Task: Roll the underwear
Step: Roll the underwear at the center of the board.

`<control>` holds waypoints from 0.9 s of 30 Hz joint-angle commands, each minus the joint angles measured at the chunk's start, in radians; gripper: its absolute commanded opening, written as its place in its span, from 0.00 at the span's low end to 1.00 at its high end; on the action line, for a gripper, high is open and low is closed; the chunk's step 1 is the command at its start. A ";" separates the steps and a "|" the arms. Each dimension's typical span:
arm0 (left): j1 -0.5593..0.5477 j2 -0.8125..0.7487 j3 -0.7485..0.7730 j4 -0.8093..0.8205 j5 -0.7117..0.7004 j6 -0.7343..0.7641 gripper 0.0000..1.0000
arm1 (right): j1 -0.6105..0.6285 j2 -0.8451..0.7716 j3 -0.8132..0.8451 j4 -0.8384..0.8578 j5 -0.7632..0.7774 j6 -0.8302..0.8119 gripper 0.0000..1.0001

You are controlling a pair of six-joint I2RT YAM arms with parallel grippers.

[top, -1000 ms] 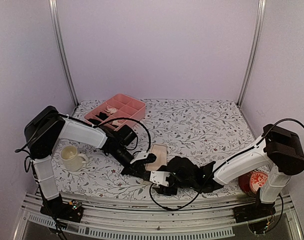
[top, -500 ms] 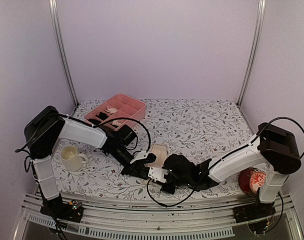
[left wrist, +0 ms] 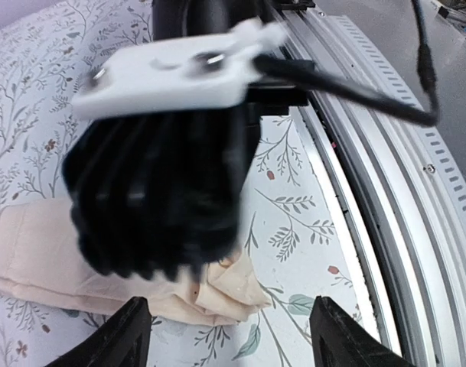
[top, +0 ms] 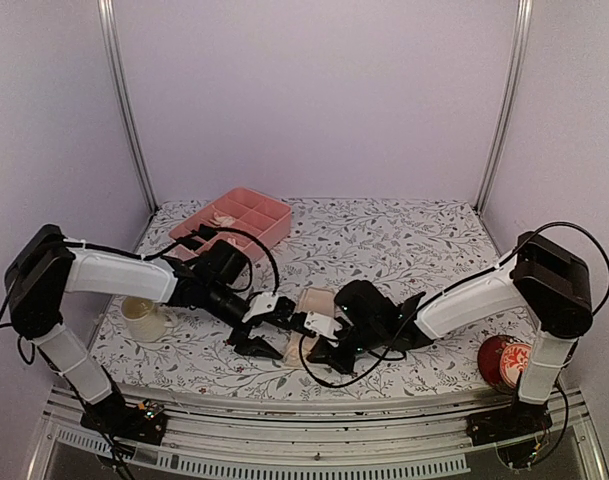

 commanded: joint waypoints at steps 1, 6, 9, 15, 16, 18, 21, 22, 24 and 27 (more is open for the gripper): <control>0.001 -0.103 -0.099 0.171 -0.055 0.026 0.74 | -0.049 0.069 0.043 -0.081 -0.194 0.066 0.03; -0.081 -0.171 -0.190 0.228 -0.143 0.108 0.71 | -0.095 0.142 0.098 -0.133 -0.324 0.125 0.03; -0.148 -0.198 -0.242 0.276 -0.242 0.157 0.68 | -0.109 0.171 0.118 -0.157 -0.344 0.149 0.03; -0.239 -0.173 -0.295 0.357 -0.386 0.217 0.68 | -0.113 0.226 0.158 -0.202 -0.367 0.151 0.03; -0.250 -0.162 -0.298 0.372 -0.406 0.221 0.68 | -0.113 0.230 0.161 -0.204 -0.368 0.151 0.03; -0.272 -0.137 -0.299 0.396 -0.448 0.224 0.68 | -0.114 0.232 0.162 -0.206 -0.369 0.150 0.03; -0.290 -0.099 -0.293 0.418 -0.498 0.226 0.67 | -0.114 0.228 0.161 -0.208 -0.365 0.150 0.03; -0.293 -0.085 -0.288 0.420 -0.508 0.227 0.66 | -0.113 0.227 0.160 -0.208 -0.362 0.149 0.03; -0.295 -0.059 -0.278 0.421 -0.529 0.226 0.62 | -0.114 0.223 0.158 -0.209 -0.356 0.148 0.03; -0.295 -0.031 -0.274 0.437 -0.568 0.220 0.60 | -0.115 0.222 0.155 -0.208 -0.355 0.145 0.03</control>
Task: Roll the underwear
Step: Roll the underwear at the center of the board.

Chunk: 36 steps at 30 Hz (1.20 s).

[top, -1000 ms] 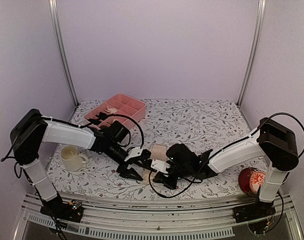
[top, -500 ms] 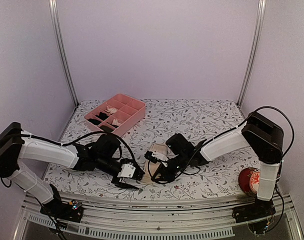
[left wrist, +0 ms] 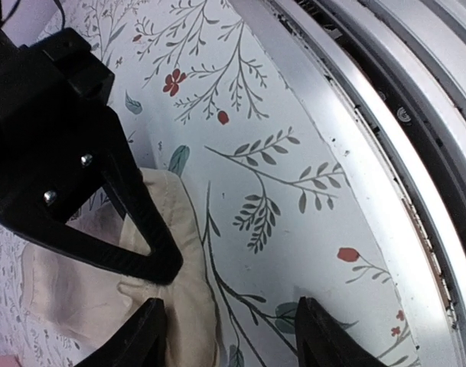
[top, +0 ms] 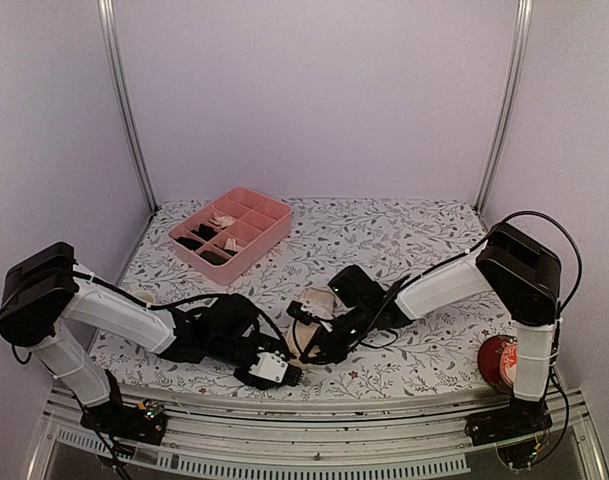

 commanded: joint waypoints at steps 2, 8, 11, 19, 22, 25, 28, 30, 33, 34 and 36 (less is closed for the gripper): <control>-0.012 0.049 0.013 0.062 -0.108 0.005 0.60 | 0.003 0.046 -0.017 -0.100 0.029 -0.004 0.03; -0.009 0.088 0.013 0.086 -0.161 0.005 0.55 | 0.004 0.052 -0.015 -0.114 0.022 -0.014 0.03; -0.009 0.102 0.017 0.063 -0.162 0.018 0.51 | 0.003 0.046 -0.021 -0.115 0.020 -0.016 0.03; -0.009 0.131 0.035 0.011 -0.169 0.035 0.38 | -0.006 0.032 -0.032 -0.128 0.006 -0.025 0.03; -0.008 0.140 0.041 0.000 -0.173 0.036 0.37 | -0.012 0.029 -0.035 -0.137 -0.001 -0.032 0.03; -0.008 0.150 0.051 -0.019 -0.172 0.033 0.32 | -0.018 0.026 -0.039 -0.141 -0.003 -0.037 0.03; -0.009 0.165 0.067 -0.047 -0.167 0.029 0.20 | -0.022 0.014 -0.044 -0.144 0.001 -0.040 0.03; -0.008 0.174 0.081 -0.064 -0.160 0.026 0.13 | -0.023 -0.006 -0.050 -0.145 0.007 -0.042 0.03; -0.009 0.173 0.095 -0.092 -0.138 0.013 0.00 | -0.022 -0.053 -0.071 -0.134 0.028 -0.045 0.07; -0.008 0.169 0.099 -0.102 -0.127 0.007 0.00 | -0.022 -0.072 -0.078 -0.128 0.041 -0.045 0.12; -0.006 0.165 0.111 -0.128 -0.101 -0.003 0.00 | -0.023 -0.111 -0.095 -0.122 0.065 -0.049 0.18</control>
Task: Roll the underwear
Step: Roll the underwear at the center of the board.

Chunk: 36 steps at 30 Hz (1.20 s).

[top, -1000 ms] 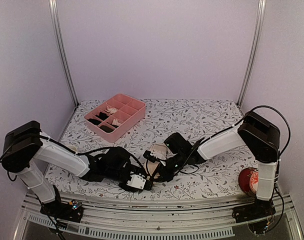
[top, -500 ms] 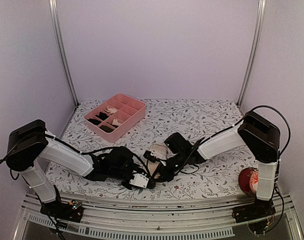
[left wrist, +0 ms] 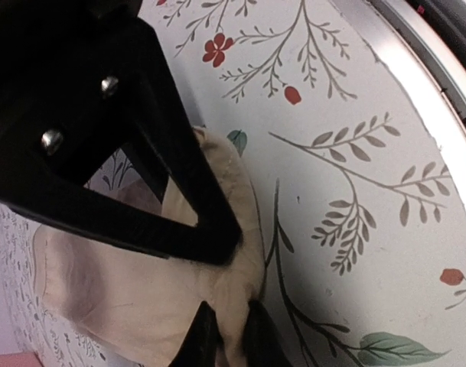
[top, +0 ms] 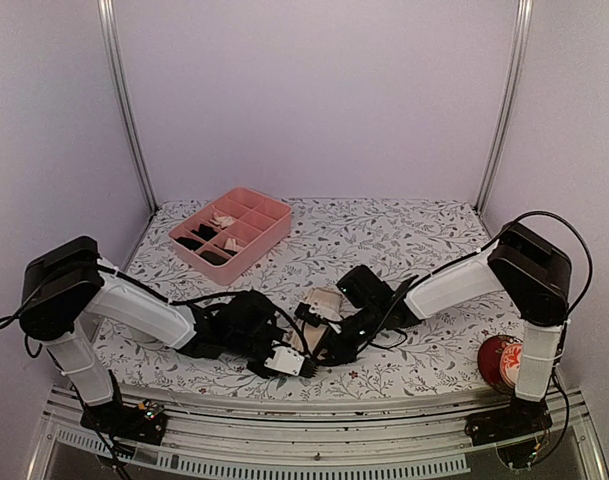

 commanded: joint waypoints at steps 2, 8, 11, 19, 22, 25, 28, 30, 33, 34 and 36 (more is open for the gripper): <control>0.003 0.028 0.022 -0.190 0.054 -0.033 0.00 | -0.003 -0.111 -0.071 -0.086 0.100 -0.030 0.33; 0.029 0.038 0.109 -0.338 0.171 -0.073 0.00 | 0.004 -0.317 -0.162 -0.070 0.331 -0.029 0.65; 0.058 0.054 0.166 -0.423 0.259 -0.091 0.00 | 0.045 -0.460 -0.236 -0.055 0.547 -0.026 0.72; 0.135 0.157 0.333 -0.631 0.453 -0.136 0.00 | 0.281 -0.806 -0.442 0.133 1.052 -0.110 0.78; 0.152 0.201 0.391 -0.700 0.502 -0.154 0.00 | 0.347 -0.860 -0.489 0.213 1.114 -0.180 0.79; 0.185 0.270 0.455 -0.764 0.580 -0.173 0.00 | 0.416 -0.848 -0.510 0.272 1.125 -0.255 0.79; 0.214 0.338 0.523 -0.830 0.644 -0.189 0.00 | 0.466 -0.763 -0.493 0.295 1.114 -0.312 0.78; 0.227 0.373 0.559 -0.871 0.684 -0.190 0.00 | 0.479 -0.663 -0.463 0.296 1.108 -0.333 0.77; 0.244 0.414 0.603 -0.919 0.727 -0.191 0.00 | 0.480 -0.533 -0.414 0.297 1.096 -0.349 0.73; 0.251 0.424 0.612 -0.927 0.738 -0.195 0.00 | 0.481 -0.488 -0.398 0.299 1.100 -0.353 0.71; 0.267 0.439 0.629 -0.940 0.761 -0.200 0.00 | 0.480 -0.404 -0.371 0.314 1.134 -0.365 0.68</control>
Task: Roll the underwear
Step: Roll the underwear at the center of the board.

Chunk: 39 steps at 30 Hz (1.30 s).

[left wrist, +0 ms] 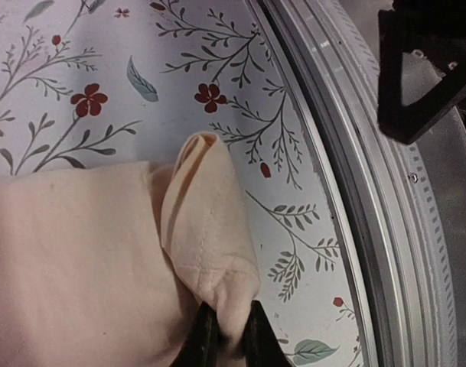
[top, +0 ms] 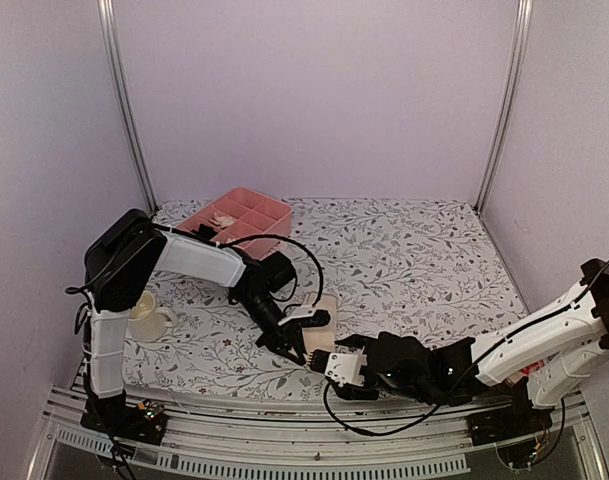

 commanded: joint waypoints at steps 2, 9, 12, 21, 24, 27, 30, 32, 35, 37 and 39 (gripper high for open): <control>0.038 0.070 0.035 -0.110 0.059 -0.018 0.00 | 0.000 0.197 0.090 0.054 0.095 -0.064 0.66; 0.042 0.081 0.043 -0.114 0.063 -0.026 0.00 | -0.046 0.297 0.142 0.053 0.030 -0.068 0.57; 0.043 0.081 0.043 -0.114 0.063 -0.027 0.00 | -0.051 0.326 0.155 0.053 0.024 -0.062 0.53; 0.045 0.082 0.045 -0.114 0.063 -0.030 0.00 | -0.058 0.423 0.200 0.047 0.010 -0.037 0.44; 0.046 0.079 0.043 -0.114 0.064 -0.029 0.00 | -0.067 0.430 0.205 0.046 0.022 -0.020 0.40; 0.045 0.076 0.041 -0.113 0.064 -0.027 0.00 | -0.076 0.429 0.206 0.044 0.020 -0.008 0.37; 0.046 0.074 0.041 -0.114 0.063 -0.027 0.00 | -0.078 0.428 0.205 0.038 -0.001 -0.002 0.32; 0.045 0.075 0.040 -0.114 0.064 -0.028 0.00 | -0.078 0.426 0.204 0.033 -0.020 0.000 0.28; 0.045 0.075 0.040 -0.114 0.063 -0.027 0.02 | -0.080 0.426 0.208 0.021 -0.038 0.005 0.18; 0.044 0.074 0.040 -0.114 0.063 -0.027 0.03 | -0.081 0.421 0.205 0.016 -0.054 0.009 0.10; 0.045 0.074 0.040 -0.114 0.063 -0.027 0.04 | -0.082 0.417 0.205 0.014 -0.062 0.016 0.08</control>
